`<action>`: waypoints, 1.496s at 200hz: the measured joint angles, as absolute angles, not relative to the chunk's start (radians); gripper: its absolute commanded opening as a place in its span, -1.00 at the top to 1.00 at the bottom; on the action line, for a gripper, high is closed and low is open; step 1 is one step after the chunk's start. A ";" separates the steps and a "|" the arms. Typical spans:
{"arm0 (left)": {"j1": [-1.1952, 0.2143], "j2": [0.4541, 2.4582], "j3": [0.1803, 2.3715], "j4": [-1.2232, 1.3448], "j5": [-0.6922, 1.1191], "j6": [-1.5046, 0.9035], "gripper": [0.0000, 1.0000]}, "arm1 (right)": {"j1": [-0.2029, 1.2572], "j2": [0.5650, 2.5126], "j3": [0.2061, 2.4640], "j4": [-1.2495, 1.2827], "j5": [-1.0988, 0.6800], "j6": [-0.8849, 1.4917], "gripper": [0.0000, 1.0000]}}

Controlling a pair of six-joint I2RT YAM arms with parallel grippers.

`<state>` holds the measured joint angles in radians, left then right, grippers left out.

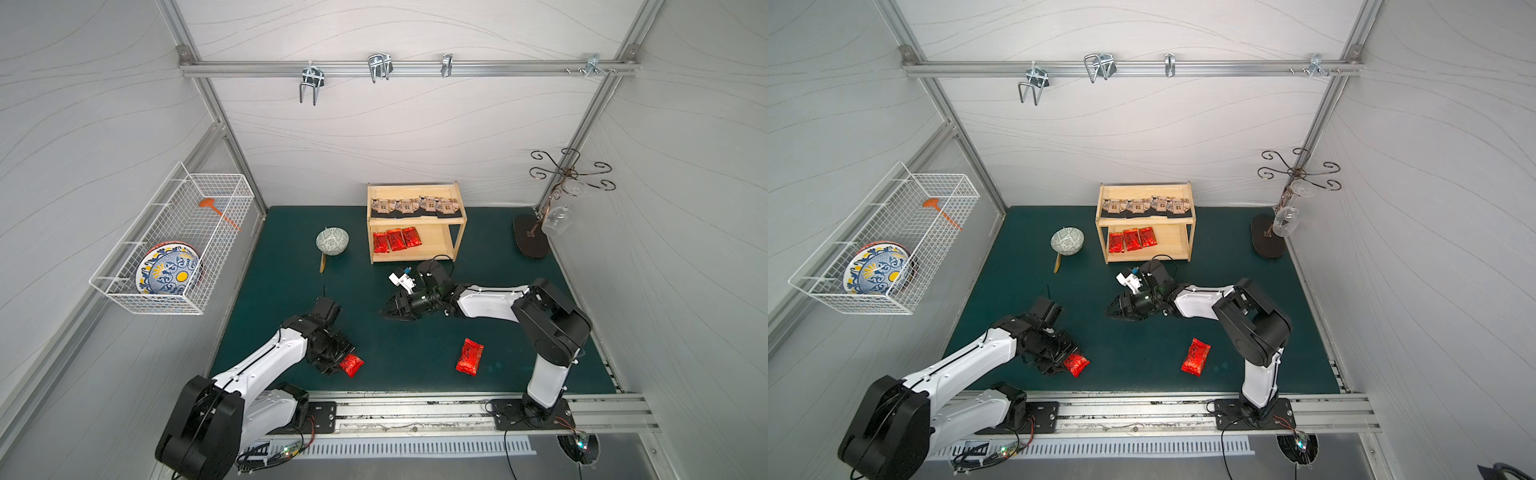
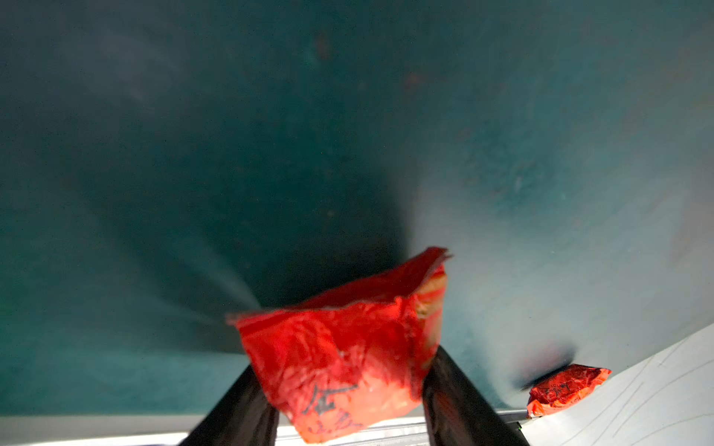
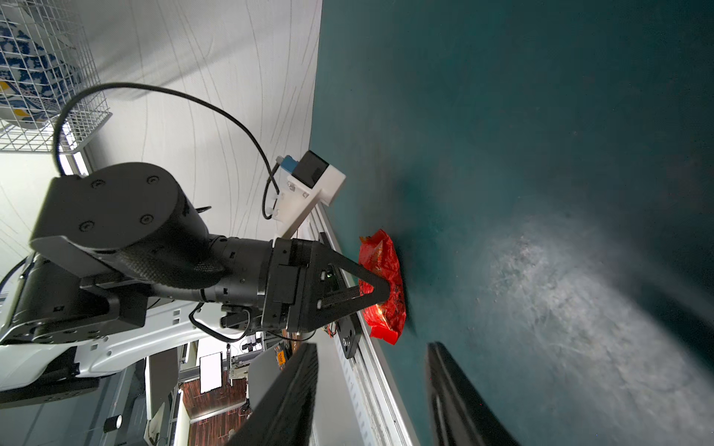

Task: Place the tea bags on the shelf by color
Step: Move the tea bag to the center of the board.

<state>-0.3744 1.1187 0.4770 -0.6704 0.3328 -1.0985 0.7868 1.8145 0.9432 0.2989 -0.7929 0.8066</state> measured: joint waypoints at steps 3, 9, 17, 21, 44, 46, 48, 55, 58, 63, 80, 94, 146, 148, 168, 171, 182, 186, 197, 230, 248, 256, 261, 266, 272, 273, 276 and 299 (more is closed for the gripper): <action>-0.374 1.123 0.479 -0.668 0.334 -1.098 -0.20 | 0.785 1.814 0.943 0.298 -0.793 0.807 0.01; -0.374 1.135 0.484 -0.662 0.336 -1.099 -0.20 | 0.782 1.811 0.941 0.297 -0.793 0.807 0.01; -0.376 1.153 0.493 -0.652 0.342 -1.098 -0.20 | 0.778 1.808 0.938 0.297 -0.791 0.807 0.01; -0.377 1.166 0.498 -0.645 0.345 -1.098 -0.20 | 0.775 1.806 0.935 0.297 -0.791 0.807 0.01; -0.392 1.233 0.537 -0.599 0.355 -1.100 -0.20 | 0.762 1.794 0.911 0.297 -0.786 0.808 0.03; -0.394 1.242 0.543 -0.593 0.355 -1.100 -0.20 | 0.760 1.792 0.907 0.297 -0.784 0.807 0.03; -0.397 1.250 0.548 -0.588 0.355 -1.100 -0.20 | 0.758 1.790 0.904 0.297 -0.783 0.808 0.03; -0.404 1.280 0.566 -0.563 0.355 -1.100 -0.19 | 0.752 1.784 0.892 0.297 -0.776 0.812 0.03; -0.407 1.290 0.574 -0.552 0.355 -1.100 -0.19 | 0.750 1.781 0.886 0.298 -0.775 0.812 0.03; -0.413 1.313 0.589 -0.532 0.355 -1.101 -0.19 | 0.744 1.773 0.875 0.298 -0.766 0.816 0.03; -0.430 1.390 0.642 -0.459 0.353 -1.105 -0.18 | 0.727 1.733 0.817 0.307 -0.729 0.833 0.04; -0.443 1.457 0.689 -0.398 0.355 -1.111 -0.18 | 0.716 1.681 0.754 0.327 -0.681 0.858 0.04; -0.465 1.594 0.785 -0.225 0.364 -1.136 -0.18 | 0.708 1.513 0.580 0.389 -0.463 0.968 0.09; -0.465 1.597 0.787 -0.219 0.366 -1.138 -0.18 | 0.708 1.513 0.579 0.390 -0.458 0.973 0.09; -0.466 1.625 0.792 -0.170 0.381 -1.147 -0.18 | 0.708 1.516 0.573 0.413 -0.415 1.010 0.12; -0.466 1.627 0.792 -0.165 0.383 -1.150 -0.19 | 0.708 1.518 0.573 0.419 -0.411 1.016 0.12; -0.466 1.634 0.792 -0.142 0.391 -1.155 -0.20 | 0.708 1.534 0.573 0.451 -0.398 1.038 0.14; -0.466 1.637 0.792 -0.135 0.396 -1.156 -0.20 | 0.708 1.541 0.573 0.464 -0.394 1.048 0.14; -0.466 1.645 0.792 -0.114 0.409 -1.159 -0.22 | 0.711 1.570 0.569 0.516 -0.381 1.075 0.14; -0.466 1.657 0.791 -0.074 0.432 -1.160 -0.29 | 0.745 1.646 0.561 0.601 -0.337 1.140 0.16; -0.465 1.657 0.789 -0.068 0.435 -1.156 -0.34 | 0.770 1.677 0.561 0.631 -0.321 1.171 0.16; -0.465 1.655 0.786 -0.062 0.437 -1.156 -0.34 | 0.778 1.691 0.562 0.642 -0.317 1.185 0.16; -0.465 1.653 0.783 -0.057 0.438 -1.155 -0.34 | 0.783 1.702 0.564 0.649 -0.315 1.194 0.16; -0.464 1.651 0.780 -0.053 0.439 -1.155 -0.35 | 0.786 1.712 0.565 0.656 -0.314 1.204 0.16; -0.463 1.647 0.775 -0.049 0.439 -1.155 -0.34 | 0.789 1.725 0.565 0.665 -0.313 1.217 0.18; -0.463 1.646 0.774 -0.047 0.439 -1.155 -0.34 | 0.790 1.729 0.565 0.667 -0.313 1.218 0.18; -0.463 1.644 0.771 -0.046 0.439 -1.155 -0.35 | 0.791 1.736 0.565 0.673 -0.313 1.228 0.19; -0.454 1.629 0.753 -0.042 0.442 -1.154 -0.34 | 0.794 1.787 0.567 0.719 -0.310 1.278 0.26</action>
